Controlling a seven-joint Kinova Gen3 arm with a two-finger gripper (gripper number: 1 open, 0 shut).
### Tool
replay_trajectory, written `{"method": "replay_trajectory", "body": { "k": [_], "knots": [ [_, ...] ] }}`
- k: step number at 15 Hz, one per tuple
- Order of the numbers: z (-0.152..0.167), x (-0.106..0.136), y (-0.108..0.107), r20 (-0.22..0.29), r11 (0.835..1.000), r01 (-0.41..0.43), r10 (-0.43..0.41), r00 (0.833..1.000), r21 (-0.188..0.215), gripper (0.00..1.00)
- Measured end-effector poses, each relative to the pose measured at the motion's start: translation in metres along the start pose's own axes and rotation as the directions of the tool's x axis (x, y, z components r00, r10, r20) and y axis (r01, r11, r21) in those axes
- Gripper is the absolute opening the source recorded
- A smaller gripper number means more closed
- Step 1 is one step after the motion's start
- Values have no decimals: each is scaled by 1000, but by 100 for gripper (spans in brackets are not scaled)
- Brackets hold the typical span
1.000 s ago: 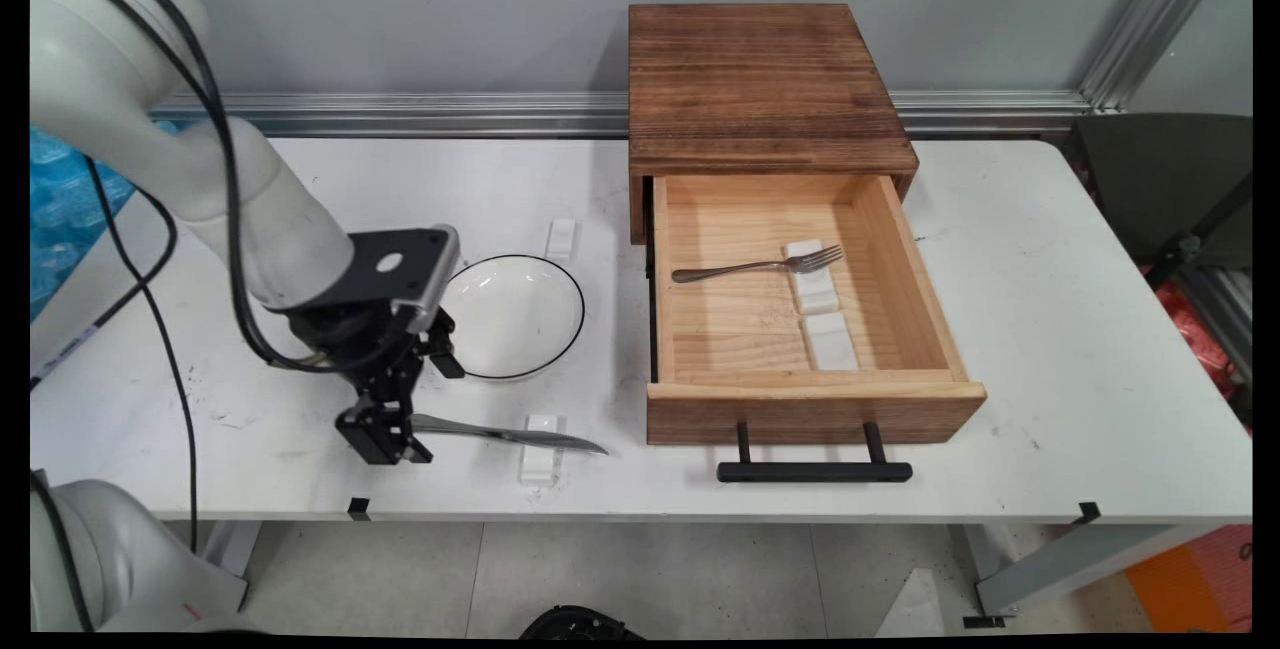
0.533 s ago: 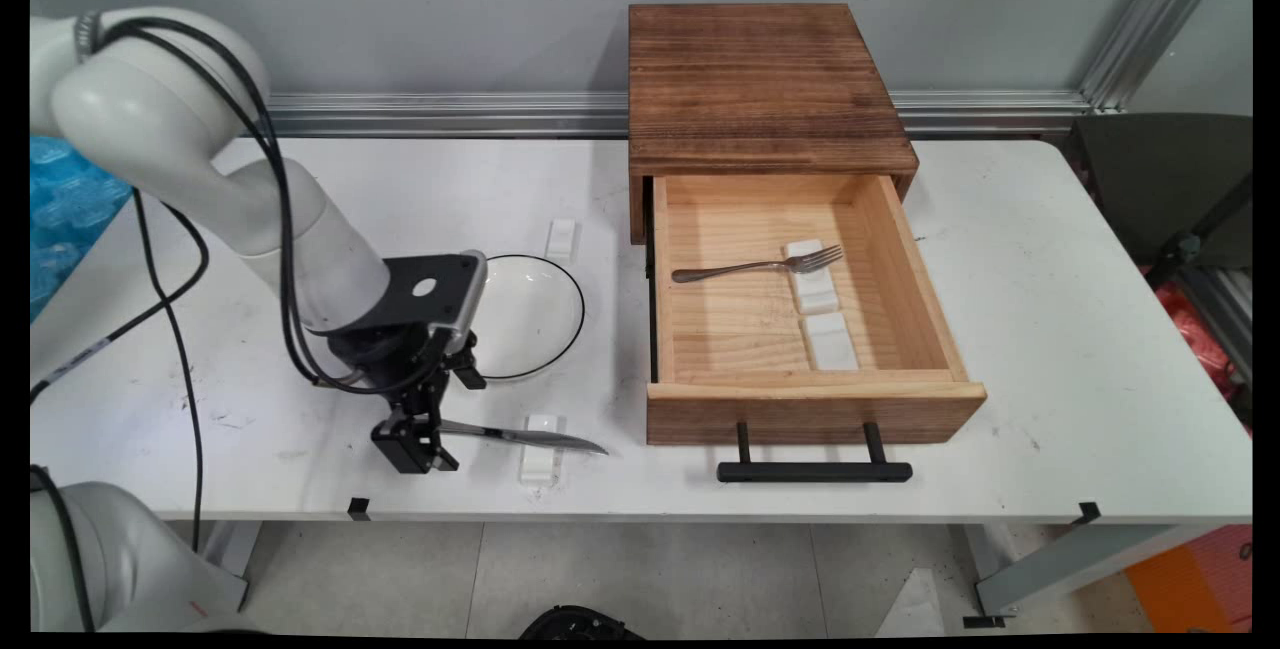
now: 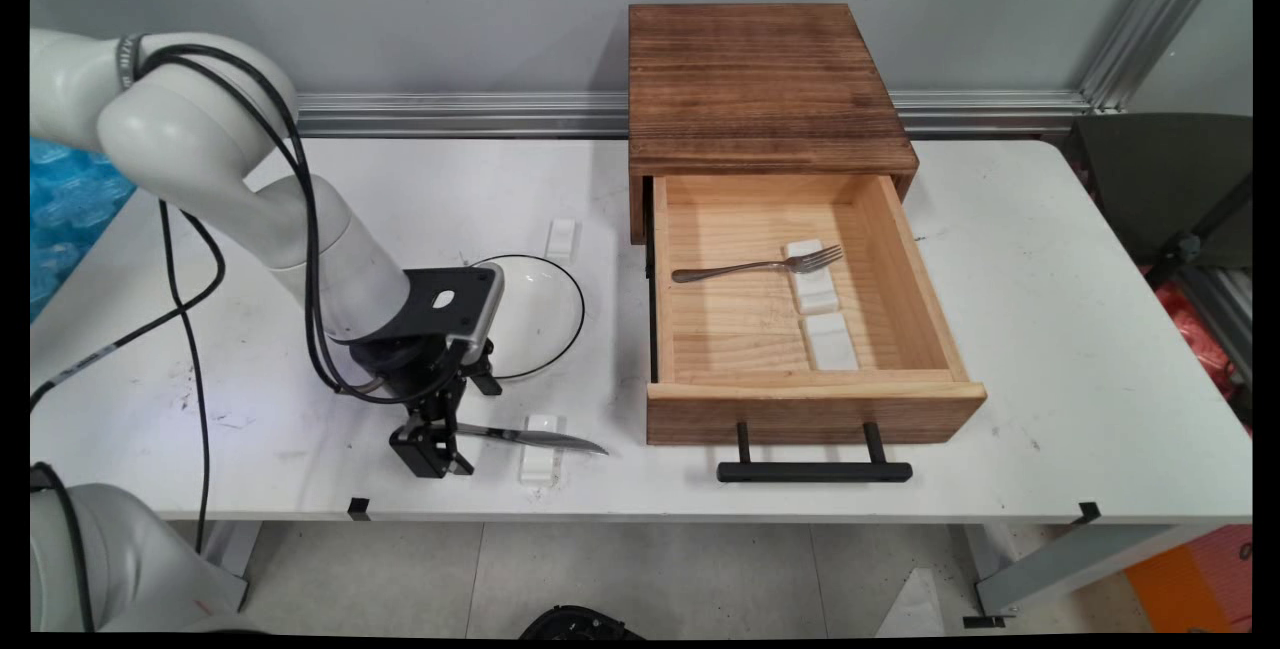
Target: Pick up the knife from the right of the white plate, then place the picked object into the drawer
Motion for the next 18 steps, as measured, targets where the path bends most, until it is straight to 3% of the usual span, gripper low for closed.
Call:
{"method": "replay_trajectory", "body": {
  "k": [9,10,18],
  "knots": [
    [4,1,-4,-15,1000,-23,23,1000,-4,100],
    [4,1,-4,-16,1000,-24,24,1000,-4,0],
    [4,0,-6,-17,999,-32,32,999,-13,0]
  ]
}}
